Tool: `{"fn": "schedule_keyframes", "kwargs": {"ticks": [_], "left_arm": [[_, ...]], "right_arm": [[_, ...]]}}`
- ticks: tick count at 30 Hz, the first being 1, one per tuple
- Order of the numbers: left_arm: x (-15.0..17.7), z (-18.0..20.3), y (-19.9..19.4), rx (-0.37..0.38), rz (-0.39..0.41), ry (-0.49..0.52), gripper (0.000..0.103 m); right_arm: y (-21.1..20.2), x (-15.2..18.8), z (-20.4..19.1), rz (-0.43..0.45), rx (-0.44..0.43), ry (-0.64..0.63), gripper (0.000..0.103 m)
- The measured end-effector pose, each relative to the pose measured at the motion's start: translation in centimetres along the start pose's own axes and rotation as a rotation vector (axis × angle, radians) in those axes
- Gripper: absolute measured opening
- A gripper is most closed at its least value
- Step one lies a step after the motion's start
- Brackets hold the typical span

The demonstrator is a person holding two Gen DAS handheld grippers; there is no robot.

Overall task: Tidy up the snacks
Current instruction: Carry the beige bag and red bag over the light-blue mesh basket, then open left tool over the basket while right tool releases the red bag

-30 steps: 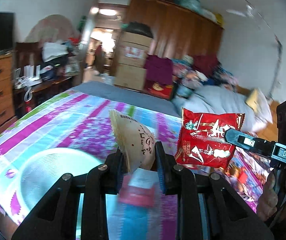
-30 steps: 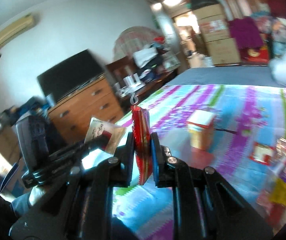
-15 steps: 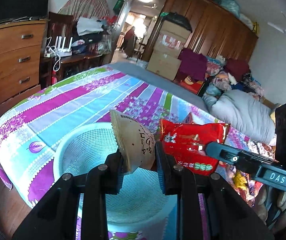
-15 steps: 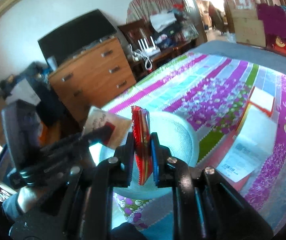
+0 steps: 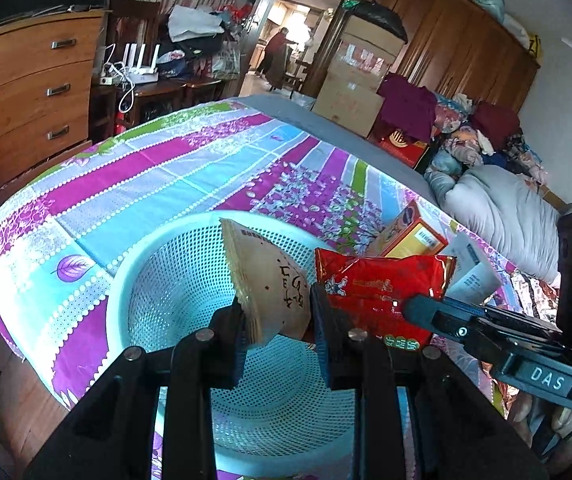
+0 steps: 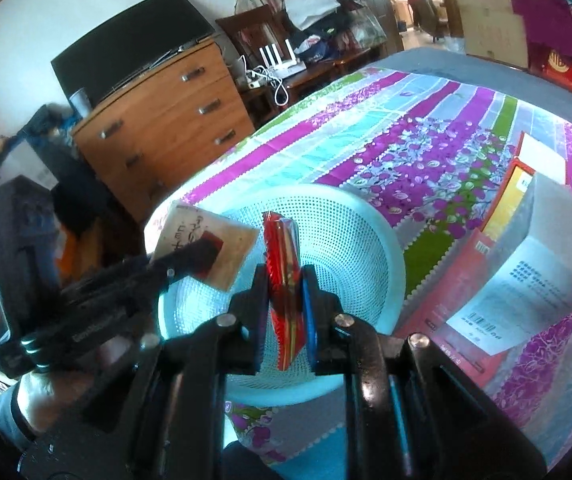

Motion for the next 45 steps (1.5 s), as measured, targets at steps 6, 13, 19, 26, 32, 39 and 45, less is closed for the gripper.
{"fn": "schedule_keyframes", "kwargs": {"ticks": [6,13,19,26,32,39,45], "left_arm": [[0.2,-0.3,0.3,-0.024,-0.005,-0.012,0.048],[0.1,-0.2,-0.2,-0.033,0.014,-0.008,0.055],[-0.2,0.3,-0.7,-0.041,0.039,-0.006,0.067],[-0.3,0.9,-0.8,-0.052,0.049,0.007,0.072],[0.0,2.5,-0.7,-0.064,0.053,0.029,0.074],[0.3,6.8,-1.4,-0.03,0.085,0.087,0.078],[0.9,10.4,-1.7,-0.02,0.08,0.14,0.079]], "right_arm": [[0.4,0.0,0.2,-0.005,0.002,0.005,0.018],[-0.2,-0.1,0.6,0.016,0.02,0.021,0.018],[-0.2,-0.2,-0.1,0.026,0.007,0.005,0.056],[-1.4,-0.1,0.0,0.049,0.024,0.006,0.056],[-4.5,0.2,0.3,0.109,0.081,-0.025,0.065],[-9.7,0.9,1.1,0.197,0.173,-0.054,0.081],[-12.6,1.7,2.6,0.221,0.214,-0.027,0.081]]}}
Point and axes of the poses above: each gripper's, at about its wrist camera, not at the fingertips, and y roughly the way its jaws point, z to its right, x to its underside, the point moved 2 cm from there along y, roughly the way its jaws point, and after that the axes turned 8 degrees about z, right-handed, at the moved point
